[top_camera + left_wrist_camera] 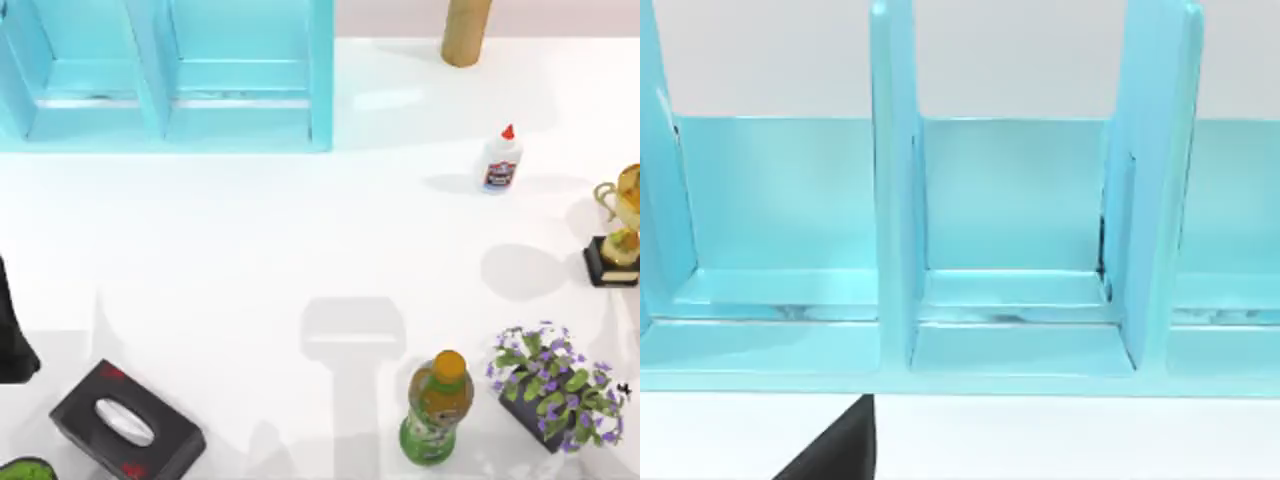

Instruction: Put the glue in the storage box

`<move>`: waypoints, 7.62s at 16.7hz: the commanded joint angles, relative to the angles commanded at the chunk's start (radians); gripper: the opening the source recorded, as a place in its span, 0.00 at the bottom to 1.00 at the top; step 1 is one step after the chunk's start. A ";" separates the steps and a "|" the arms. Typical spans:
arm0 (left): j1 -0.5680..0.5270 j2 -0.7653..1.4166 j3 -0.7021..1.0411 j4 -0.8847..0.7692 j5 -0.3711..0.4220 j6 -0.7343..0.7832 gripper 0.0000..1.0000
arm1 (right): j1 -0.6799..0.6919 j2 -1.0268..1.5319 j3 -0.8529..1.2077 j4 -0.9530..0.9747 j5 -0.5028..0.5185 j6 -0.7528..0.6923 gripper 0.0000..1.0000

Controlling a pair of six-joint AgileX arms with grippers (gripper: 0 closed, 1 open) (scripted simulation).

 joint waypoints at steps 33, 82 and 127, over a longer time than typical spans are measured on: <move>0.000 0.000 0.000 0.000 0.000 0.000 1.00 | 0.386 1.881 1.220 -0.287 0.261 0.320 1.00; 0.000 0.000 0.000 0.000 0.000 0.000 1.00 | 0.327 2.132 1.474 -0.276 0.229 0.272 0.00; 0.000 0.000 0.000 0.000 0.000 0.000 1.00 | -0.630 1.376 0.785 -0.376 -0.366 -0.486 0.00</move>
